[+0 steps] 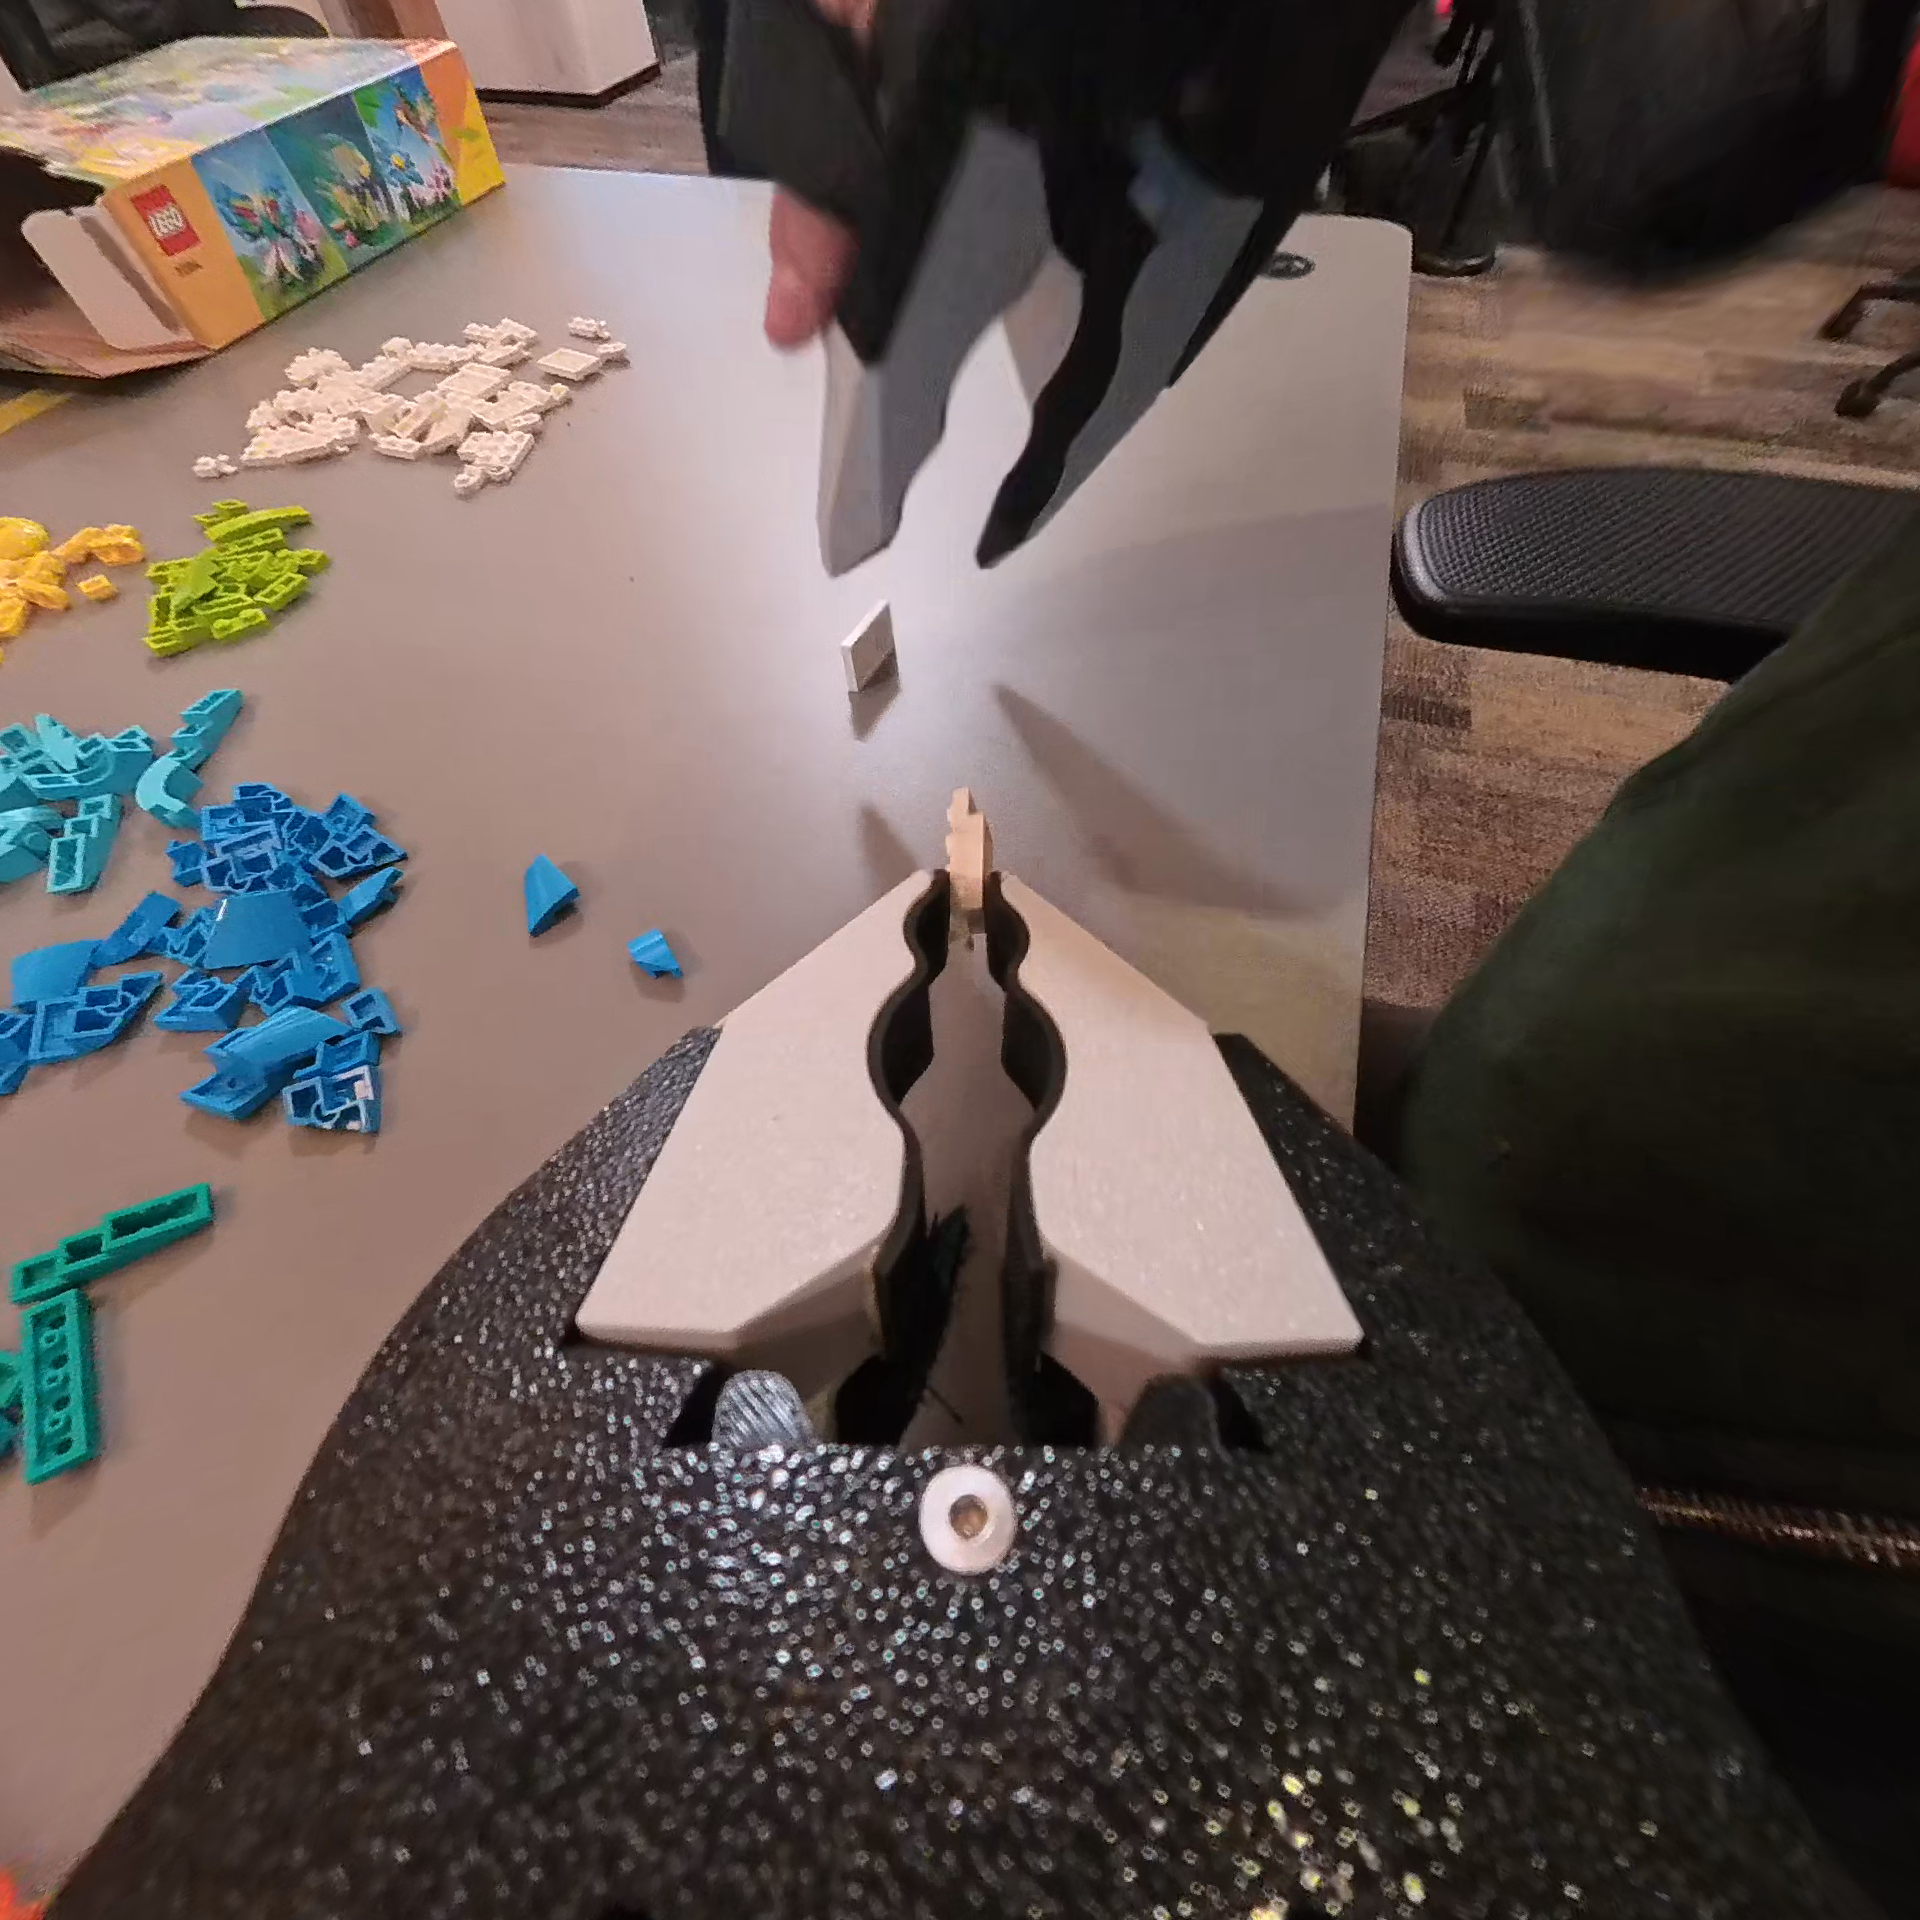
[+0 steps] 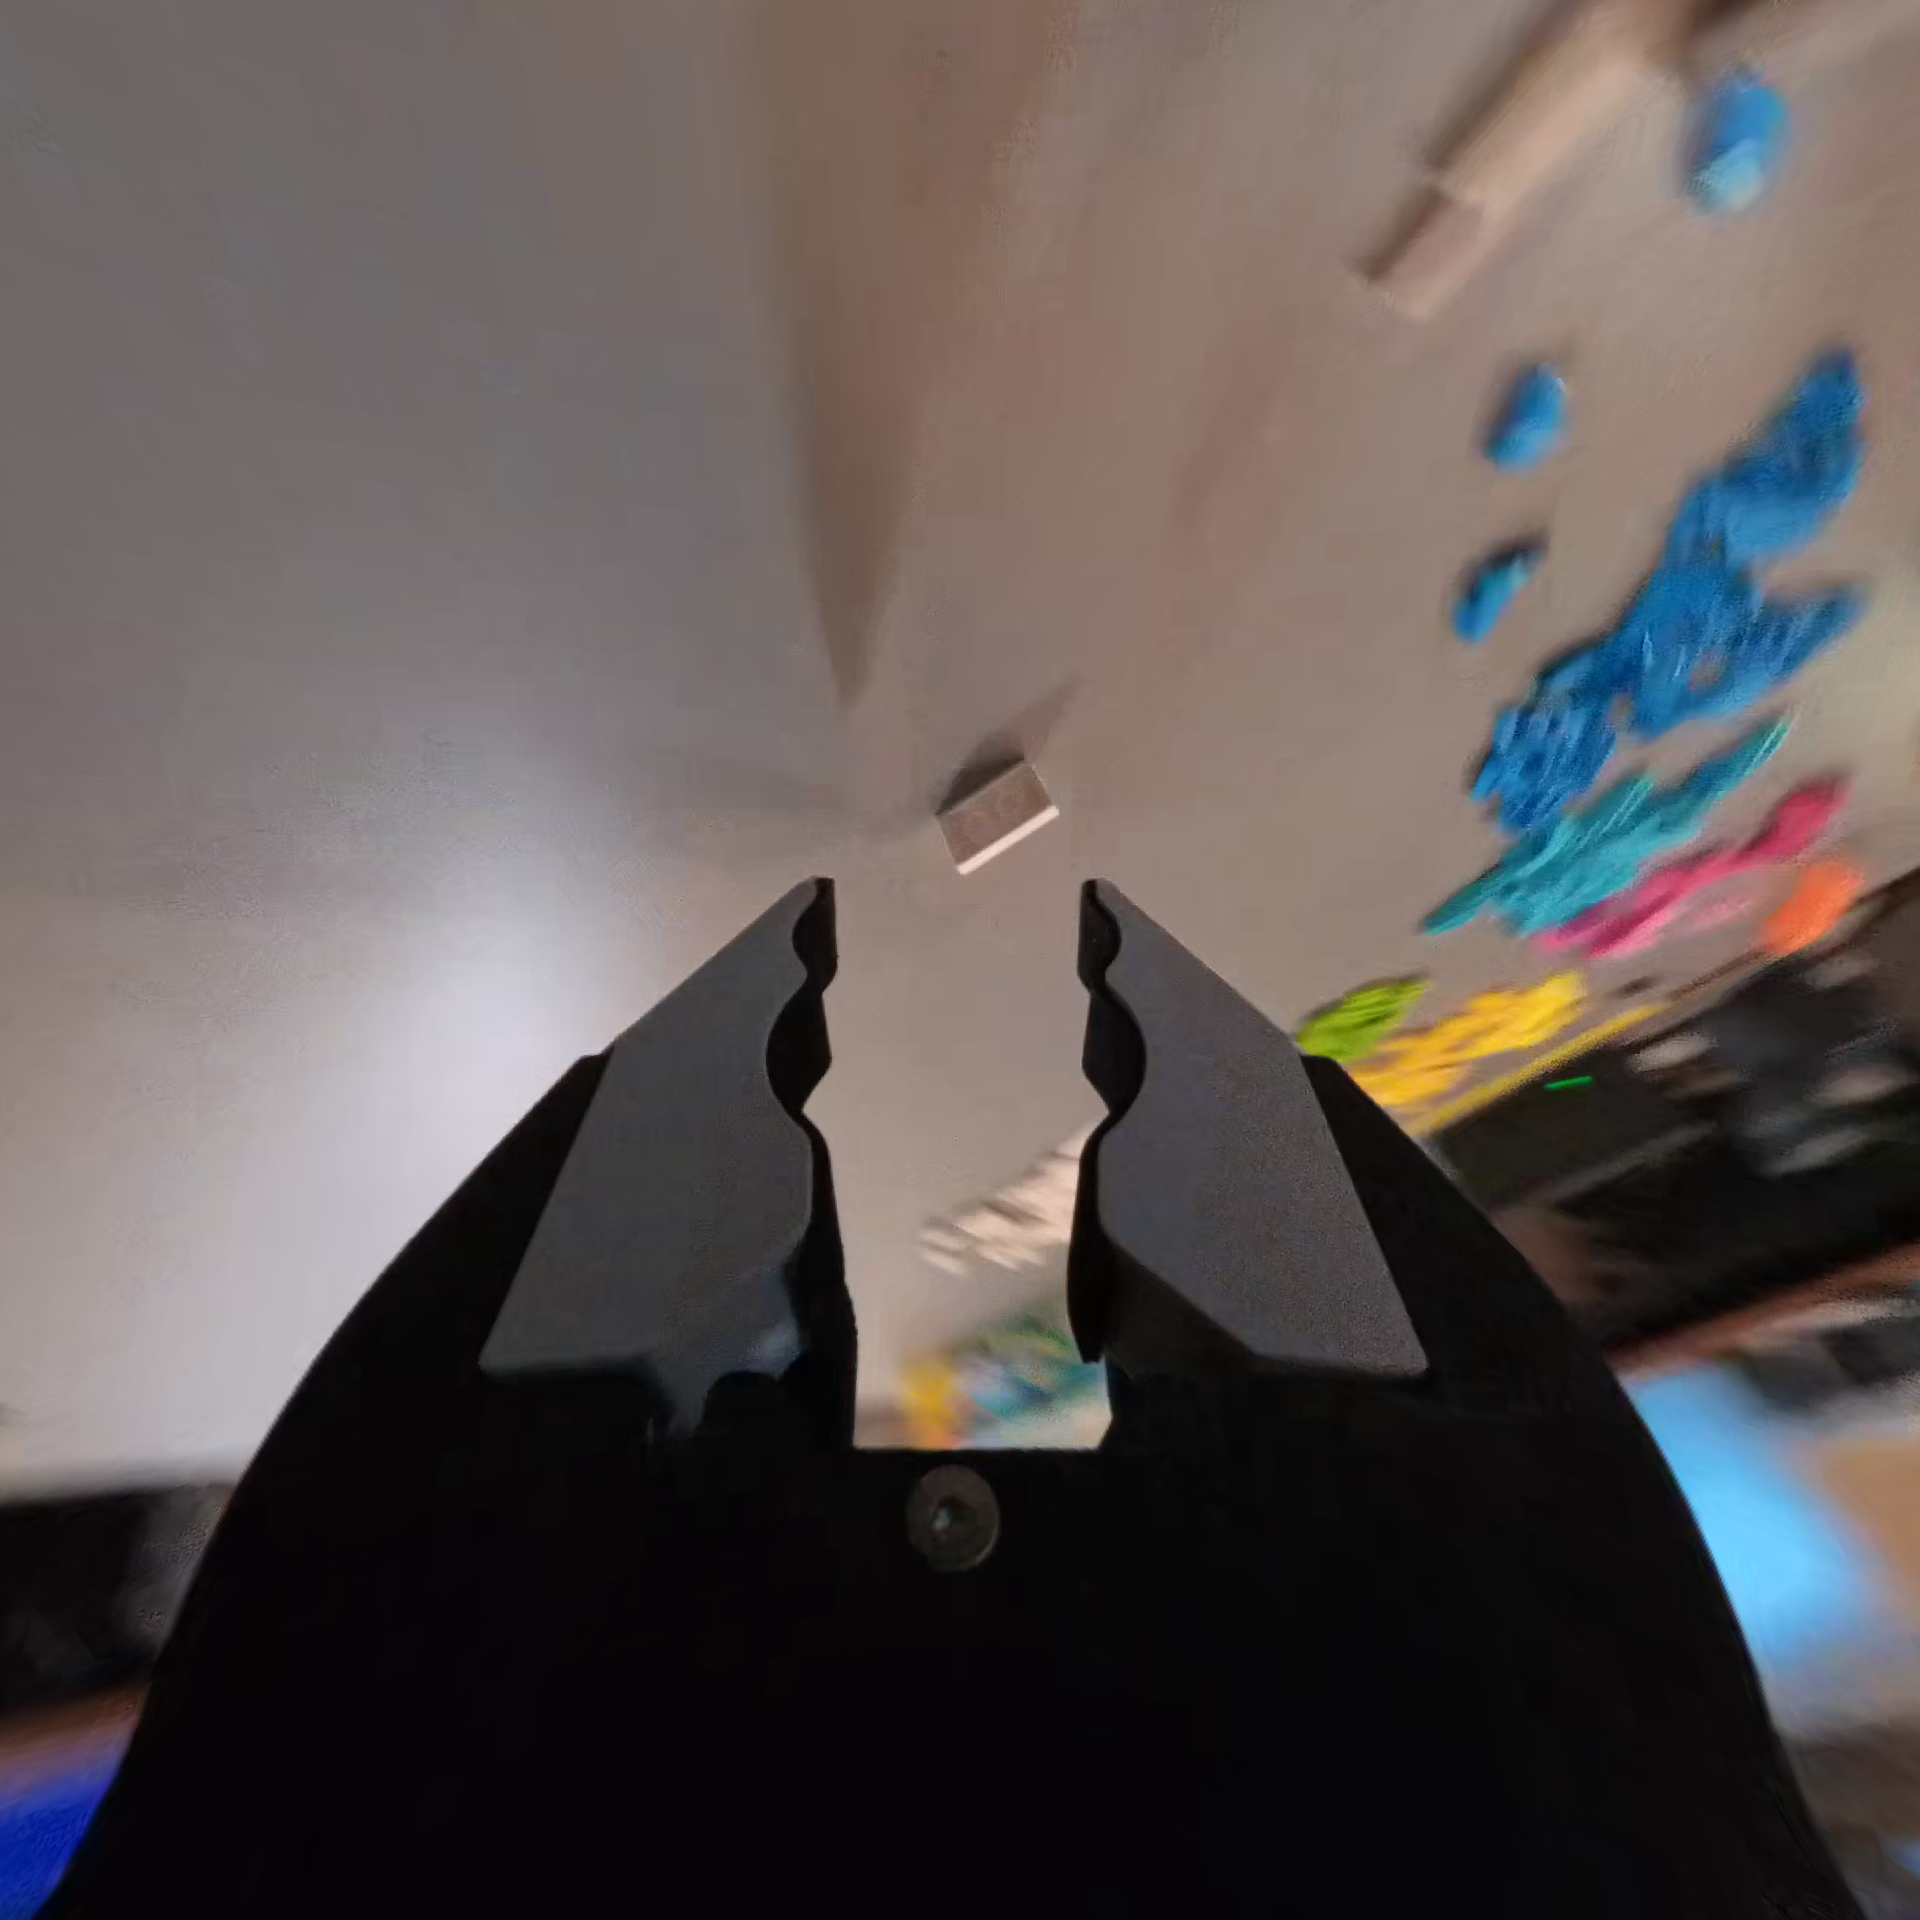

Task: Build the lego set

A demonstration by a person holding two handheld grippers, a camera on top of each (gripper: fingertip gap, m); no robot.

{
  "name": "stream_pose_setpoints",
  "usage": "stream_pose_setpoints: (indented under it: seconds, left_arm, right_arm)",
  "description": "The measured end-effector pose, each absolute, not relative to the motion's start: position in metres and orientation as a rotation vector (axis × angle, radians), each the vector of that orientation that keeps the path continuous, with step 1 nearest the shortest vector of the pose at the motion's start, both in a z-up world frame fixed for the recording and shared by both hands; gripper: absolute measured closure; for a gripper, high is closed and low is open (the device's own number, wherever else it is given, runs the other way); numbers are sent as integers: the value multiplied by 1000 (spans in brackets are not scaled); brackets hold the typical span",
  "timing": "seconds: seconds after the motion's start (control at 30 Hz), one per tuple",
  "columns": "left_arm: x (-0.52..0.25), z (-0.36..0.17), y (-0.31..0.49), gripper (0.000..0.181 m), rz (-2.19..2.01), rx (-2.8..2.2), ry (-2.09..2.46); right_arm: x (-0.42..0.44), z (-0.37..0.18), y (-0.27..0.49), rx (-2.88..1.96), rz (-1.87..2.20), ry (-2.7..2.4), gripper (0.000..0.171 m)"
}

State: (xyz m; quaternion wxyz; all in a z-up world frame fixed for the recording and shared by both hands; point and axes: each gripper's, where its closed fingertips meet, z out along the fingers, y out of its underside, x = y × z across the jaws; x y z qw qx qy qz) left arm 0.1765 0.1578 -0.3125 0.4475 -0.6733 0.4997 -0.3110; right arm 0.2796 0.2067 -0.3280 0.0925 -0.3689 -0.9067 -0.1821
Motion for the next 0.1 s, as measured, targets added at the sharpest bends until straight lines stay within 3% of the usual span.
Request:
stream_pose_setpoints:
  seconds: [0.1]
  left_arm:
    - [180, -313, 155, 178, -778, -1665, 1248]
  right_arm:
    - [272, -321, 202, -1654, 3, -2225, 127]
